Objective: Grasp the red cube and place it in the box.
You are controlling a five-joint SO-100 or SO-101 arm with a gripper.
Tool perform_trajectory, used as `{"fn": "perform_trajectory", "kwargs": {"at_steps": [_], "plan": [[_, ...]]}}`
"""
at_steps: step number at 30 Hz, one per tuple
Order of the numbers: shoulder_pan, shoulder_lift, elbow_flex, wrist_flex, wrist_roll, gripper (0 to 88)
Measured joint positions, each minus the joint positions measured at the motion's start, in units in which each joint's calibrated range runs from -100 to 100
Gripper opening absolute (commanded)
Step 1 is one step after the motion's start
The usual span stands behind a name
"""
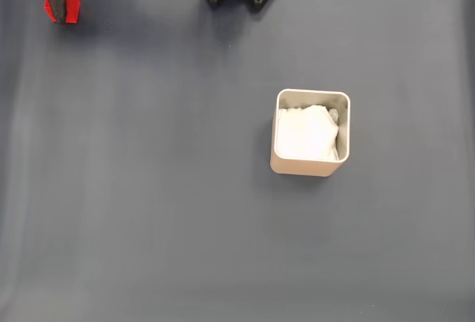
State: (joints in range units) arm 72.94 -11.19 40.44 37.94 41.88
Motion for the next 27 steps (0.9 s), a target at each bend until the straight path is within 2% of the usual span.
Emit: {"fn": "perform_trajectory", "kwargs": {"at_steps": [14,27], "plan": [[-2.63,-2.32,-0.09,3.41,0.49,0.3],[-13.98,-15.07,-3.37,14.22,2.69,0.3]]}}
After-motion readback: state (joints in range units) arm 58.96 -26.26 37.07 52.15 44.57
